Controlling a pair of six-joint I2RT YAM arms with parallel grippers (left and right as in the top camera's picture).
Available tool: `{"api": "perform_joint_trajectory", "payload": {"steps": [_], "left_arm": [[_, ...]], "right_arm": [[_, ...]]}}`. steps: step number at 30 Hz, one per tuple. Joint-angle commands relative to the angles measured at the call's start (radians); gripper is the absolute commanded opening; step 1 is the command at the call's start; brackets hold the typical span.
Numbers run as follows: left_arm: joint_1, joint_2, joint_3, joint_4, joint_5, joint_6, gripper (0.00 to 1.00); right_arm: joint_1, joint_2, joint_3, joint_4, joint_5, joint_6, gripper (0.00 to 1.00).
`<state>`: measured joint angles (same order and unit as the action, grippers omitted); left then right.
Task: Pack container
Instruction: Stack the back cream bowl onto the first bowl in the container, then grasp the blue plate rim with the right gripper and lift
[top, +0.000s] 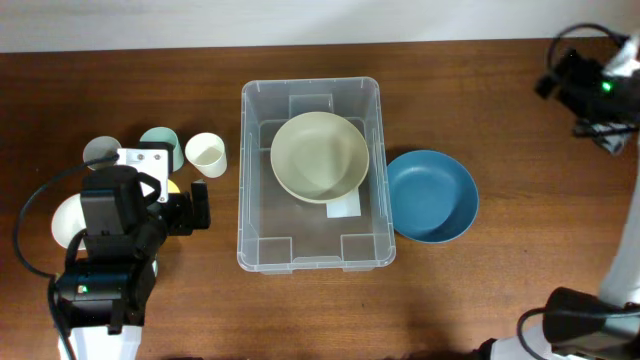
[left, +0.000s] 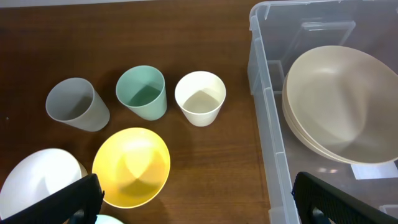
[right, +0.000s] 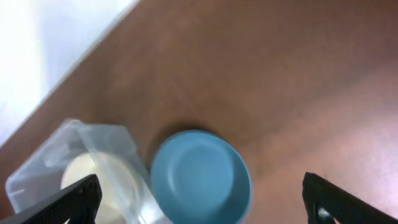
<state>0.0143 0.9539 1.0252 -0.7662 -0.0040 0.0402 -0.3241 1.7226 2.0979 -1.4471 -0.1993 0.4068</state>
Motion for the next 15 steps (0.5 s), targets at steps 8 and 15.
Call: {"api": "perform_joint_trajectory", "payload": {"steps": [8,15], "left_arm": [[0.002,-0.004,0.023,0.003,0.000,-0.006,1.00],[0.002,-0.004,0.023,0.002,0.000,-0.006,1.00]], "right_arm": [[0.036,0.024,-0.509,0.118,-0.109,-0.085,0.99],[0.136,0.025,-0.922,0.505,-0.111,-0.077,0.99]]}}
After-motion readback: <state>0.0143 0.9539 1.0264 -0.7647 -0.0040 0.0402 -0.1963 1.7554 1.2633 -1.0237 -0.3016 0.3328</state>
